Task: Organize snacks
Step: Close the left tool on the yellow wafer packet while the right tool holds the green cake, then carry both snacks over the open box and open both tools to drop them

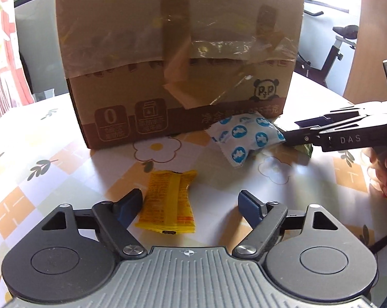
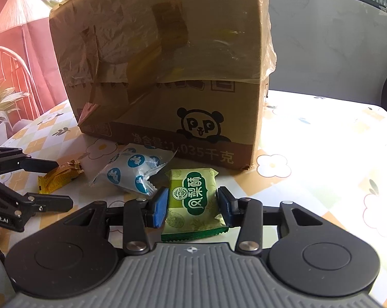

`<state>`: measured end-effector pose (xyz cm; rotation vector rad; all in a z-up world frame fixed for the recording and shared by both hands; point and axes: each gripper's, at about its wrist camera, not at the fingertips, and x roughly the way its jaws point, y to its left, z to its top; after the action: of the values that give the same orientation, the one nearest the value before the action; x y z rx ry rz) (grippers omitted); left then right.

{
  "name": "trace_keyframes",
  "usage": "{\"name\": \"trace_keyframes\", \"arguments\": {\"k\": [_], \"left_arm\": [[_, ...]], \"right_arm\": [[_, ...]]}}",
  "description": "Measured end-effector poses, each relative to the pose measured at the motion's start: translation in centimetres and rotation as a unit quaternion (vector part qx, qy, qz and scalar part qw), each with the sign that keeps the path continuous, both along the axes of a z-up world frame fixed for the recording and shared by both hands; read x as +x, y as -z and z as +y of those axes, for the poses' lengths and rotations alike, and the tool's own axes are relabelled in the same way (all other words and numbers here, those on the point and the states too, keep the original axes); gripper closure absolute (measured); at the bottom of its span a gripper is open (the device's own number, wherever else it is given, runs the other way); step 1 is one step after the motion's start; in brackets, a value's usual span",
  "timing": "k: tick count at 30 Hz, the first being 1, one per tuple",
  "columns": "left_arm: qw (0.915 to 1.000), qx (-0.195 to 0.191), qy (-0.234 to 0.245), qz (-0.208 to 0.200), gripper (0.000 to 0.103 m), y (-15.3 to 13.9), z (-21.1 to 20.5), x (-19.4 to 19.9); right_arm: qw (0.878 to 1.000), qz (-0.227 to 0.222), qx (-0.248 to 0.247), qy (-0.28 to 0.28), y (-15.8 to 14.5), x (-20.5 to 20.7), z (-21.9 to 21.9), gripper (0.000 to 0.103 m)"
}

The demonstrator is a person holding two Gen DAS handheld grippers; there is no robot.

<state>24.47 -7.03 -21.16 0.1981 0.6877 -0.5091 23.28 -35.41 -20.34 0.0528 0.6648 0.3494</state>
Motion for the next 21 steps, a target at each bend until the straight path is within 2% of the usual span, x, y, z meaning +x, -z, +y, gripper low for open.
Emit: {"name": "trace_keyframes", "arguments": {"k": [4, 6, 7, 10, 12, 21], "left_arm": [[0.9998, -0.017, -0.004, 0.005, 0.02, 0.0, 0.5, 0.2], [0.9997, -0.019, -0.013, 0.0, 0.04, -0.1, 0.7, 0.1], [0.9998, -0.017, -0.014, -0.002, 0.064, -0.3, 0.9, 0.1], [0.9988, -0.044, -0.015, 0.017, 0.067, -0.5, 1.5, 0.5], [0.999, -0.041, -0.013, 0.015, 0.067, -0.5, 1.4, 0.4], [0.997, -0.072, -0.009, 0.026, 0.067, -0.9, 1.7, 0.4]], "right_arm": [[1.0, -0.001, -0.002, -0.001, 0.1, 0.1, 0.1, 0.058], [1.0, 0.0, -0.001, -0.002, 0.1, 0.1, 0.0, 0.058], [1.0, 0.0, -0.001, -0.002, 0.1, 0.1, 0.0, 0.058], [1.0, 0.0, 0.0, -0.002, 0.2, 0.1, 0.0, 0.058], [1.0, 0.0, 0.001, -0.002, 0.2, 0.1, 0.1, 0.058], [1.0, -0.008, 0.005, 0.003, 0.0, -0.1, -0.1, 0.061]]}}
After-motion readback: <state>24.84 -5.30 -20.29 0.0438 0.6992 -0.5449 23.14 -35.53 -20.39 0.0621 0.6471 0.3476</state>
